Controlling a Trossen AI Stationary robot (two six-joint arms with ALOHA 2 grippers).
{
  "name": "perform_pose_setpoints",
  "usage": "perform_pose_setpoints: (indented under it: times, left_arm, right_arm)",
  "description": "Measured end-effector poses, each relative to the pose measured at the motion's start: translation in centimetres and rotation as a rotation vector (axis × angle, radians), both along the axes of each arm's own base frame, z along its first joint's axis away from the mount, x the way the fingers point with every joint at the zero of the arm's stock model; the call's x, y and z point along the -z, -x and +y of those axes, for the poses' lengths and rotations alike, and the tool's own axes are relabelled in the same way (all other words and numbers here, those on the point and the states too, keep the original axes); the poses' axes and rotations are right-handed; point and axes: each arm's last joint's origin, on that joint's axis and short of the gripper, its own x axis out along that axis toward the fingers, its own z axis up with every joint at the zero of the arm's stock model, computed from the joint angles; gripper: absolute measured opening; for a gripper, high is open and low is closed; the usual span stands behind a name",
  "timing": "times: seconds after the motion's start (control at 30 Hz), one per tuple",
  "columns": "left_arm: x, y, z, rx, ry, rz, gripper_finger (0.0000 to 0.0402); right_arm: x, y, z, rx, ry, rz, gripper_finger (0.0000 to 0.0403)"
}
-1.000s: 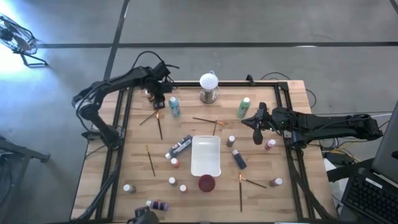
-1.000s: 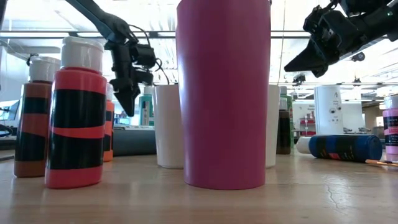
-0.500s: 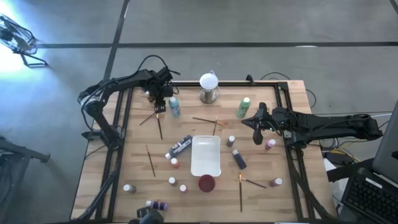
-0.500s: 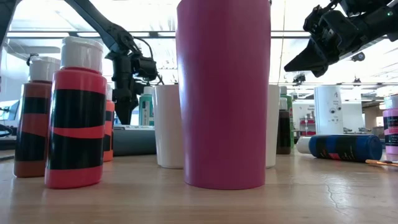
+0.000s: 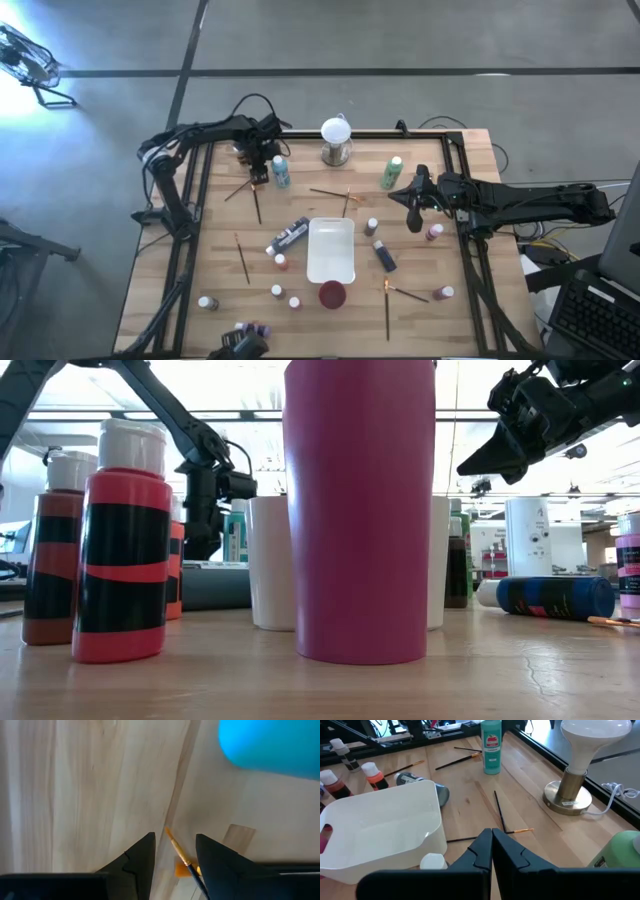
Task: Pick & Place Paint Supplies
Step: Put the gold paint brush into the red cup
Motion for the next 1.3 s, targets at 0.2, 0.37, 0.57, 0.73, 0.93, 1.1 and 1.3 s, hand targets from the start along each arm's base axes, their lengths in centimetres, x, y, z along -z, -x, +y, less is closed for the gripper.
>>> perform_pose_setpoints:
  times: [0.2,0.37,0.57,0.73,0.93,1.1,1.3]
  left_arm:
    - [0.6,0.0,0.1,-0.022,0.014,0.014,0.0147]
    - [1.2,-0.2,0.3,-0.028,0.024,0.023,0.0146]
    - [1.7,-0.4,0.5,-0.046,0.021,0.019,0.0145]
    - [1.9,-0.5,0.6,-0.067,0.023,0.022,0.0132]
    - [1.9,-0.5,0.6,-0.074,0.015,0.023,0.0073]
    - [1.9,-0.4,0.7,-0.079,0.016,0.022,0.0012]
    - [1.8,-0.4,0.6,-0.096,0.023,0.022,0.0005]
  right_arm:
    - [0.0,0.0,0.0,0.000,0.000,0.000,0.0008]
    - [0.0,0.0,0.0,-0.001,0.002,0.001,0.0008]
    - [0.0,0.0,0.0,-0.002,0.003,0.001,0.0008]
    - [0.0,0.0,0.0,-0.001,0.003,0.002,0.0008]
    - [0.0,0.0,0.0,-0.004,0.008,0.003,0.0008]
    - [0.0,0.0,0.0,-0.005,0.009,0.004,0.0008]
    - [0.0,0.0,0.0,-0.004,0.009,0.004,0.0008]
